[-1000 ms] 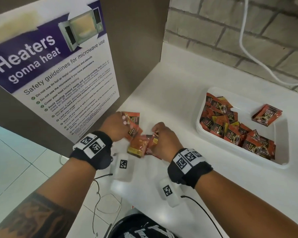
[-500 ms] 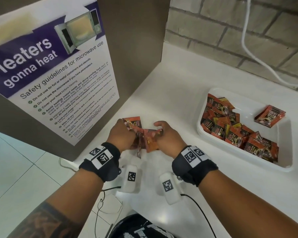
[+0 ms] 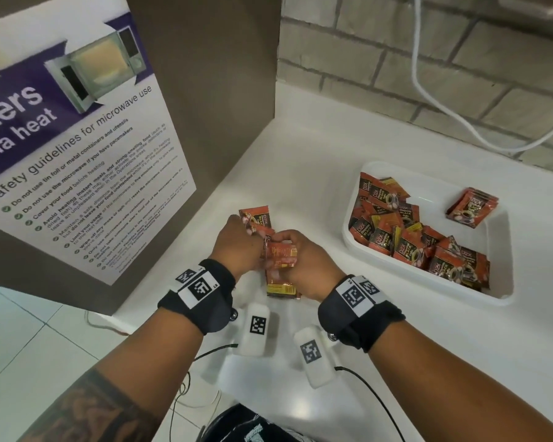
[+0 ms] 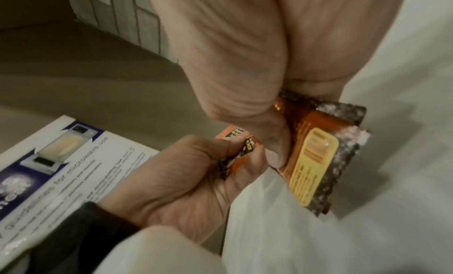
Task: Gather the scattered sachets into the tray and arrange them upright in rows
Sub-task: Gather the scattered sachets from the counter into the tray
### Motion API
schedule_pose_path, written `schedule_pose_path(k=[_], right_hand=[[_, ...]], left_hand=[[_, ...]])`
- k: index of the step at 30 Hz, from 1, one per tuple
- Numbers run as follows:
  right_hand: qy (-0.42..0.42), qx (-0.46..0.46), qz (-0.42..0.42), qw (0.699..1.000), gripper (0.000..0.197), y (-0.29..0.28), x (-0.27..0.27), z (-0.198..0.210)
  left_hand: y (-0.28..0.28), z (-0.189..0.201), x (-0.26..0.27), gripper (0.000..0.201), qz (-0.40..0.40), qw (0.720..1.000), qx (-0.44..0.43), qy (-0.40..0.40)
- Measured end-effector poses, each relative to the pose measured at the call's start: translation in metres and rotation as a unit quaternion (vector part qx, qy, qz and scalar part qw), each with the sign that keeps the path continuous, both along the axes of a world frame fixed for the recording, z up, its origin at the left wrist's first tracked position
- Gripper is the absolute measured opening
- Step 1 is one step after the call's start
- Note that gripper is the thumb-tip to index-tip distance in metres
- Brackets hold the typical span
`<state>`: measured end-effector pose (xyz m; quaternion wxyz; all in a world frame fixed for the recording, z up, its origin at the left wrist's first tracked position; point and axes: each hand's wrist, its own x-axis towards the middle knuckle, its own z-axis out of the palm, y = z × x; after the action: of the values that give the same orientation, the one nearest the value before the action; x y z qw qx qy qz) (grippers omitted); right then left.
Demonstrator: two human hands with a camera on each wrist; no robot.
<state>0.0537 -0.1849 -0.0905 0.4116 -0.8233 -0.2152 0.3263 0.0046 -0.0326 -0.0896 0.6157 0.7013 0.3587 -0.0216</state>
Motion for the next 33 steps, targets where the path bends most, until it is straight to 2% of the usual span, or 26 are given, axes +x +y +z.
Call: schedule_pose_path(k=[6,9,12,14,16,18,19,22,24,26,29,31,33], right_hand=[[-0.056,0.035,-0.064,0.996,0.052,-0.053,0.026,0.046],[-0.111,0.043,-0.139,0.983,0.049,-0.093,0.05,0.073],[-0.129,0.045,-0.252,0.958,0.046,-0.132,0.073,0.089],[-0.114,0.034,-0.289,0.95,0.038,-0.155,0.084,0.086],[-0.151,-0.021,-0.291,0.944,0.016,-0.176,0.093,0.078],[-0.178,-0.07,-0.315,0.93,0.021,-0.189,0.103,0.06],[-0.161,-0.096,-0.324,0.927,0.016,-0.193,0.107,0.051],[-0.103,-0.14,-0.344,0.923,0.042,-0.196,0.105,0.041],[-0.107,-0.163,-0.32,0.927,0.05,-0.199,0.097,0.041],[-0.139,-0.204,-0.304,0.92,0.058,-0.206,0.09,0.039],[-0.18,-0.271,-0.304,0.896,0.063,-0.217,0.083,0.035],[-0.186,-0.301,-0.298,0.887,0.065,-0.222,0.077,0.031],[-0.199,-0.32,-0.292,0.879,0.065,-0.227,0.072,0.023]], left_hand=[[-0.014,0.05,0.023,0.018,-0.007,0.995,0.004,-0.101],[-0.031,0.068,0.043,0.023,-0.062,0.986,0.042,-0.147],[-0.064,0.074,0.071,0.024,-0.148,0.971,0.118,-0.146],[-0.09,0.073,0.092,0.018,-0.215,0.948,0.185,-0.146],[-0.114,0.073,0.112,0.017,-0.254,0.927,0.237,-0.14],[-0.133,0.069,0.129,0.019,-0.275,0.915,0.268,-0.125],[-0.141,0.066,0.136,0.021,-0.282,0.911,0.277,-0.115],[-0.157,0.055,0.149,0.035,-0.295,0.896,0.32,-0.092],[-0.162,0.048,0.15,0.051,-0.29,0.875,0.381,-0.069],[-0.164,0.043,0.147,0.074,-0.269,0.867,0.417,-0.051],[-0.159,0.034,0.141,0.092,-0.274,0.886,0.372,-0.045],[-0.155,0.025,0.137,0.09,-0.298,0.902,0.307,-0.057],[-0.151,0.017,0.132,0.086,-0.313,0.904,0.283,-0.072]])
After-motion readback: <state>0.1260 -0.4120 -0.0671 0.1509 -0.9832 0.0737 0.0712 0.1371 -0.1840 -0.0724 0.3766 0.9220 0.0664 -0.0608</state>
